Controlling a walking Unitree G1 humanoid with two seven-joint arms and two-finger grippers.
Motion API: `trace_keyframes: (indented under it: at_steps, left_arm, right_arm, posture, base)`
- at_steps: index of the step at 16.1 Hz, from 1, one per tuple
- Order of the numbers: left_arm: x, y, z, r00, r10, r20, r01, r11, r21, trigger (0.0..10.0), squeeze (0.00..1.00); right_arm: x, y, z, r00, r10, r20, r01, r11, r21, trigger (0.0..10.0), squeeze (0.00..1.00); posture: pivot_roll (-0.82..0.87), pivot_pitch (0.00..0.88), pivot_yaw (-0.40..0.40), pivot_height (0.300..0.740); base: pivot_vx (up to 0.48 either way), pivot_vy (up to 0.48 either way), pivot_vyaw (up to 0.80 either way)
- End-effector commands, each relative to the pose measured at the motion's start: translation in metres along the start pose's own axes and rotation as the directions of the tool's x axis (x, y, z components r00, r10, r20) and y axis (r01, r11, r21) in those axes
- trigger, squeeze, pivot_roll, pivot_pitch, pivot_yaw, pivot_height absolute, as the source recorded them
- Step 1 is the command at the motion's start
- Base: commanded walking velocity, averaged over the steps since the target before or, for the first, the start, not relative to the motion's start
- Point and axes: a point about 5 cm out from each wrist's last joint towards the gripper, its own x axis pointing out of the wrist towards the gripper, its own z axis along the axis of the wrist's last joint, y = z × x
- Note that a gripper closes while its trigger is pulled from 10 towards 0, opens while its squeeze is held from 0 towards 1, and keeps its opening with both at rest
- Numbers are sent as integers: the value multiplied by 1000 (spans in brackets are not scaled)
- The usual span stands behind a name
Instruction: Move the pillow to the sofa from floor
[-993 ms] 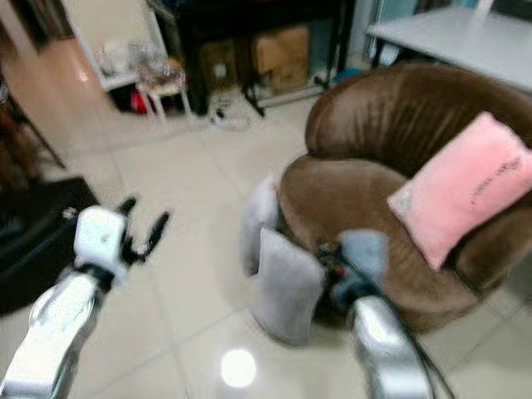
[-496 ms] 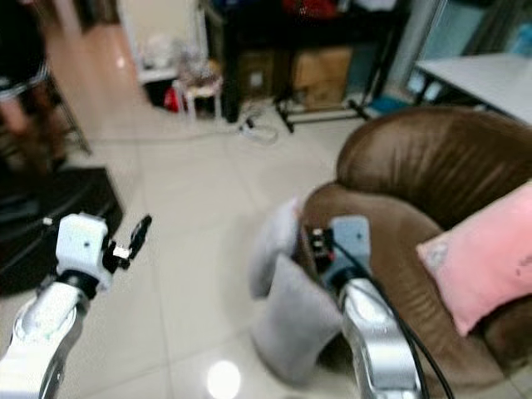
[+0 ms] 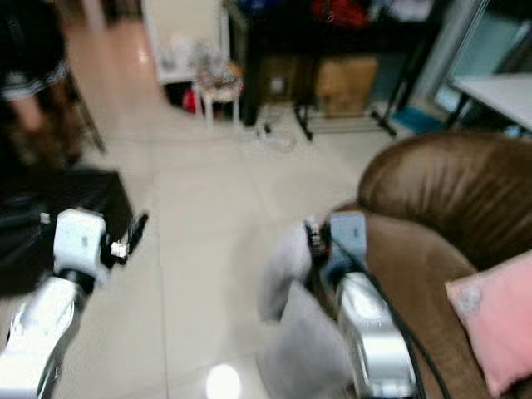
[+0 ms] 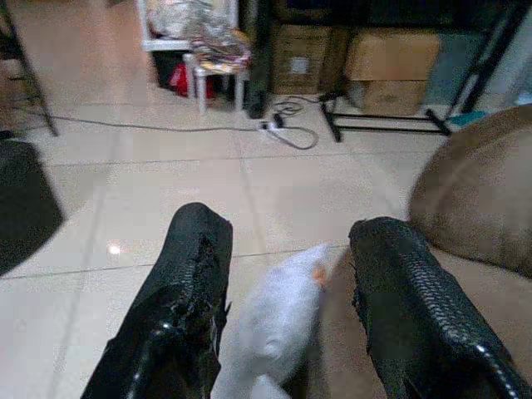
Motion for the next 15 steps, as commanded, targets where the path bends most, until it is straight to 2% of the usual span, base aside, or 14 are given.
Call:
trace_keyframes:
  at_steps: [1, 4, 7, 15]
  left_arm:
    - [4, -7, 2, 1000, -26, 7, 26, 1000, 4, 10000, 0]
    - [4, -6, 2, 1000, -24, 8, 24, 1000, 9, 10000, 0]
    - [4, -8, 0, 1000, 1, 11, -1, 1000, 27, 10000, 0]
    - [2, -9, -5, 1000, 17, -1, -17, 999, 36, 10000, 0]
  right_arm:
    - [0, -8, -1, 1000, -21, 0, 21, 1000, -11, 10000, 0]
    - [1, -7, -1, 1000, -11, 6, 11, 1000, 6, 10000, 0]
    - [-3, -9, -8, 1000, -13, -5, 13, 998, 55, 10000, 0]
    - [0, -8, -7, 1000, 14, -2, -14, 1000, 20, 10000, 0]
  posture:
    - [26, 0, -23, 740]
    - [22, 0, -20, 740]
    - [18, 0, -20, 730]
    - [18, 0, -26, 675]
  base:
    - [394, 0, 0]
    - [371, 0, 0]
    - [0, 0, 0]
    - [0, 0, 0]
